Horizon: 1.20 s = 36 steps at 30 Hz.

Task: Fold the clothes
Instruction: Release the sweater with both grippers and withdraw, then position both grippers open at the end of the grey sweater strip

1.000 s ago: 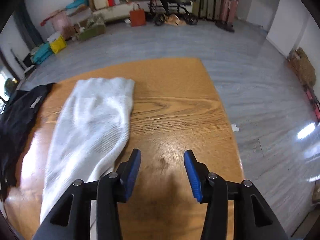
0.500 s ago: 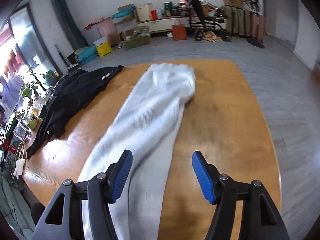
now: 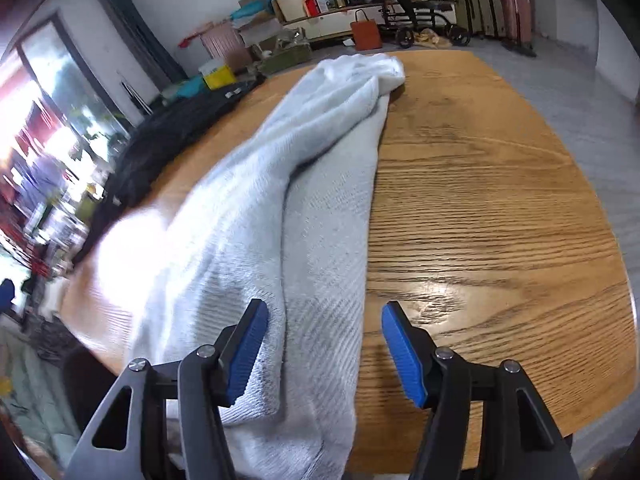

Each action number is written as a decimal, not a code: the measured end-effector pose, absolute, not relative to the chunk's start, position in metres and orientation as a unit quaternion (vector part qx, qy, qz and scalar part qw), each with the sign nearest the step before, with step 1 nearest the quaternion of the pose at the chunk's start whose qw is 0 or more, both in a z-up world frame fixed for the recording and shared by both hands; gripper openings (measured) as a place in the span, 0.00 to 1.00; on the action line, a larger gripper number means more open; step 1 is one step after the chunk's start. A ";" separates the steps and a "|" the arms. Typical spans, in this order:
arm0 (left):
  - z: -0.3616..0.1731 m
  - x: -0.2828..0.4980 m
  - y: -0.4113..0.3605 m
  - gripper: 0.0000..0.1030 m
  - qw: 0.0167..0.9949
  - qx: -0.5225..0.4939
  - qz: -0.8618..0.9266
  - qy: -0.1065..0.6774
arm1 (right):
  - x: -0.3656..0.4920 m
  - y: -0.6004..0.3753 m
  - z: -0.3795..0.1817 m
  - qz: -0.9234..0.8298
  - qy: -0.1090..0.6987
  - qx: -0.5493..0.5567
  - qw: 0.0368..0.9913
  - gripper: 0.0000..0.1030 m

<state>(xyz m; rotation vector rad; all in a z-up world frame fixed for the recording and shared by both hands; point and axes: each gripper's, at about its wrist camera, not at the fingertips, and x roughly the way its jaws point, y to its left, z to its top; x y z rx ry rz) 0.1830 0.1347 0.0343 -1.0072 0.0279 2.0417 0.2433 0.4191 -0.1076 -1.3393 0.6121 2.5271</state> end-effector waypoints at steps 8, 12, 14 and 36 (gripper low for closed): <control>0.002 0.168 0.155 0.61 0.387 -0.442 0.808 0.053 | 0.228 0.408 -0.114 0.859 0.209 -0.460 0.088 0.35; -0.019 0.151 0.171 0.61 0.371 -0.506 0.774 0.083 | 0.246 0.409 -0.095 0.866 0.217 -0.444 0.080 0.04; -0.024 0.145 0.175 0.61 0.377 -0.526 0.759 0.076 | 0.257 0.411 -0.085 0.869 0.233 -0.432 0.064 0.03; 0.013 0.160 0.160 0.61 0.418 -0.478 0.770 0.059 | 0.272 0.410 -0.098 0.858 0.282 -0.428 0.026 0.11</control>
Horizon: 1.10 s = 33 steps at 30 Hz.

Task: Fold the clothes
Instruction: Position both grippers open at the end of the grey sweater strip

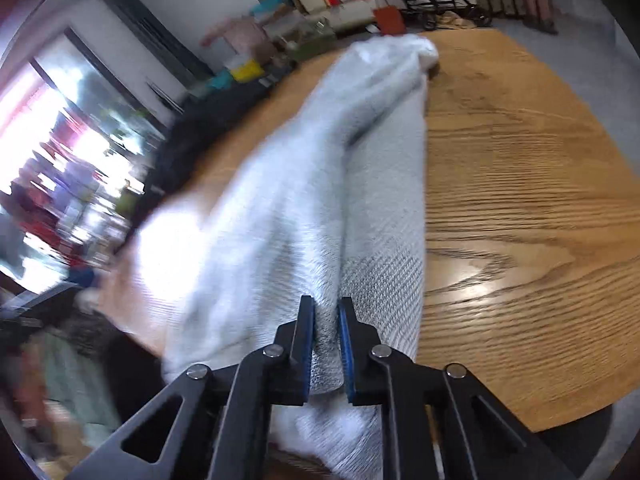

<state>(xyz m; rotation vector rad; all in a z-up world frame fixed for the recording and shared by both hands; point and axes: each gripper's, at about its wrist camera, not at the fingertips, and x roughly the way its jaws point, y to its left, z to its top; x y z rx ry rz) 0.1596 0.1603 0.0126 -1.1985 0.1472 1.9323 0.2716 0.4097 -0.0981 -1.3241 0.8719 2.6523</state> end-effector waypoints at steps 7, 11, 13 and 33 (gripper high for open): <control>0.009 0.159 0.162 0.61 0.416 -0.480 0.770 0.060 | 0.294 0.426 -0.120 0.837 0.308 -0.450 0.045 0.06; 0.002 0.158 0.159 0.61 0.410 -0.487 0.770 0.052 | 0.298 0.413 -0.134 0.839 0.303 -0.449 0.053 0.06; 0.001 0.158 0.155 0.61 0.416 -0.482 0.770 0.036 | 0.297 0.397 -0.137 0.841 0.267 -0.465 0.066 0.06; 0.020 0.209 0.164 0.63 0.427 -0.407 0.806 0.058 | 0.328 0.356 -0.013 0.923 0.120 -0.327 0.160 0.75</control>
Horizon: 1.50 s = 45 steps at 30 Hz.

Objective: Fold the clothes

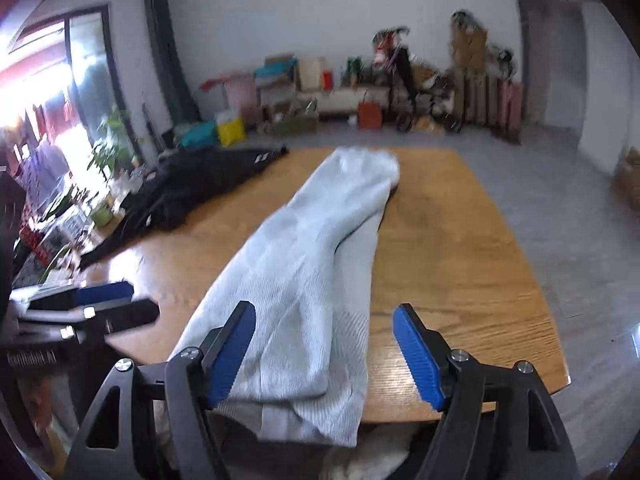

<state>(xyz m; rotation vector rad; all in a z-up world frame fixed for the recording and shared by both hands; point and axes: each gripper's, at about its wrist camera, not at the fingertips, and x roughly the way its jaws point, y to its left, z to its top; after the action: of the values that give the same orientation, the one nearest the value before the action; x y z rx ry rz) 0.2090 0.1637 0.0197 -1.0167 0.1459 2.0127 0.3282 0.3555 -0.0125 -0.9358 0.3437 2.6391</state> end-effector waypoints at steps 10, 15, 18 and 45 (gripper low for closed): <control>0.005 0.215 0.166 0.69 0.425 -0.420 0.800 0.062 | 0.355 0.354 -0.031 0.903 0.163 -0.361 0.166 0.78; -0.003 0.214 0.167 0.70 0.422 -0.426 0.797 0.070 | 0.356 0.352 -0.040 0.900 0.172 -0.369 0.158 0.79; -0.010 0.209 0.167 0.70 0.418 -0.438 0.793 0.067 | 0.356 0.347 -0.043 0.897 0.166 -0.378 0.156 0.79; -0.104 0.132 0.139 0.74 0.391 -0.563 0.728 -0.018 | 0.337 0.400 -0.134 0.840 0.335 -0.416 0.093 0.83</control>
<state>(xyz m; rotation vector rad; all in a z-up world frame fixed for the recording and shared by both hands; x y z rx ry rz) 0.1324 0.1394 -0.1045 -1.4309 -0.0462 1.8499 0.3371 0.3997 -0.1337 -1.2338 0.9952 2.4940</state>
